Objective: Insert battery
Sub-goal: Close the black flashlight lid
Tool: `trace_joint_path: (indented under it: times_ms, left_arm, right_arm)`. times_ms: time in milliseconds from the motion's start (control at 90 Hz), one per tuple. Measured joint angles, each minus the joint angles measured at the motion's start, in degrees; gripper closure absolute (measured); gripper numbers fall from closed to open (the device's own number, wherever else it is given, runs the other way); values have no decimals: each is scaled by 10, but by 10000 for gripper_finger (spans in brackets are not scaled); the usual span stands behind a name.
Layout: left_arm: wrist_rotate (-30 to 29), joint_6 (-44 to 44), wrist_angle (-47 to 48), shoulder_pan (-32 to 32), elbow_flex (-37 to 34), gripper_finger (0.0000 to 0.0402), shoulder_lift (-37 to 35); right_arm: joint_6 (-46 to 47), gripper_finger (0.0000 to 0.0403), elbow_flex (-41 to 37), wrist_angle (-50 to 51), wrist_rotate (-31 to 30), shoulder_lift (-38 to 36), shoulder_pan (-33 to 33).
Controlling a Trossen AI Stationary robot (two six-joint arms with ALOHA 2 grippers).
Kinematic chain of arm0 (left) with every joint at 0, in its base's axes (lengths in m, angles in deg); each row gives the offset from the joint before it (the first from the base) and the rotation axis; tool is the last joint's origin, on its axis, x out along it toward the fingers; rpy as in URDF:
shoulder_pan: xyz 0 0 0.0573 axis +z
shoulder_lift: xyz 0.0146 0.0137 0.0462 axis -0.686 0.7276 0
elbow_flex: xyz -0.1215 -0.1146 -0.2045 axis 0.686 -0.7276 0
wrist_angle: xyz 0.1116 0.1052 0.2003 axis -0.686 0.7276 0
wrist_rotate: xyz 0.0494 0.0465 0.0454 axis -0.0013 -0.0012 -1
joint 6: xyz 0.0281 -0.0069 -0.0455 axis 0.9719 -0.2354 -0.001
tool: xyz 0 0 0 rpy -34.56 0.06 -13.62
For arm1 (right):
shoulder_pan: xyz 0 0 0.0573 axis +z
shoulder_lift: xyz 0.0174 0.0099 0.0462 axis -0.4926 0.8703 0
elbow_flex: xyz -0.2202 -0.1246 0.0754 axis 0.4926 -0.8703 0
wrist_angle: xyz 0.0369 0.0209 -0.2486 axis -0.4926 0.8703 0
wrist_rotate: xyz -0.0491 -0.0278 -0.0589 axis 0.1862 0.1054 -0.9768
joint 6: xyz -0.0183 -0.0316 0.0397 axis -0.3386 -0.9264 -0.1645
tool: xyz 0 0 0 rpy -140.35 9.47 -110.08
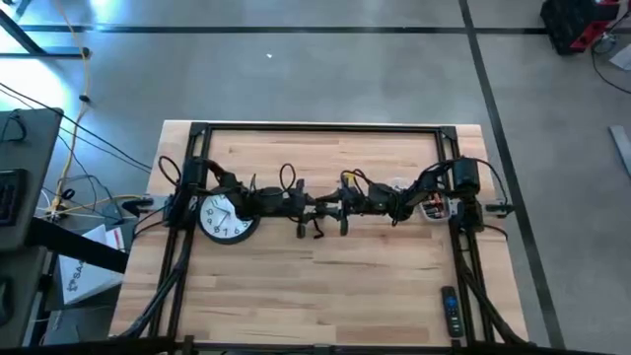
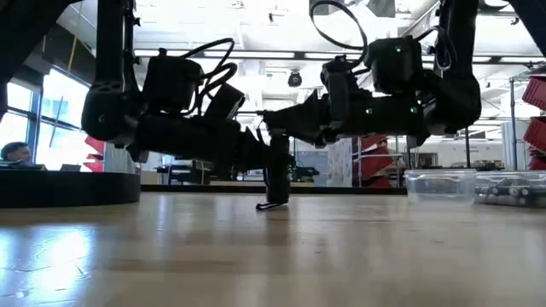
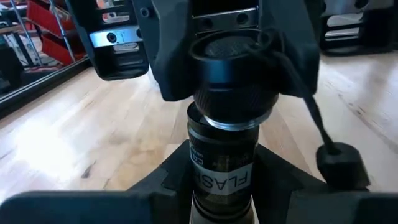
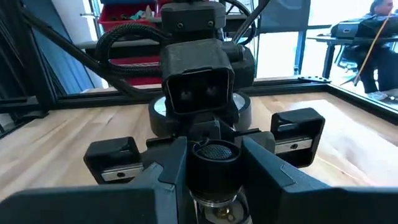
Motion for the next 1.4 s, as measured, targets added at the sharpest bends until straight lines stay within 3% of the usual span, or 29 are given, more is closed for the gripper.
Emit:
trace_joint_path:
  times_ms: [544,1089,1400]
  left_arm:
    - [73,5,-47,4,-17,307,0]
    - [226,-20,-35,4,1,307,-5]
    - [266,-14,-23,8,9,307,-6]
  right_arm:
    - [-49,318,0,-22,-11,1,14]
    - [-26,318,0,-34,78,0,15]
    - [-10,318,5,-31,124,0,15]
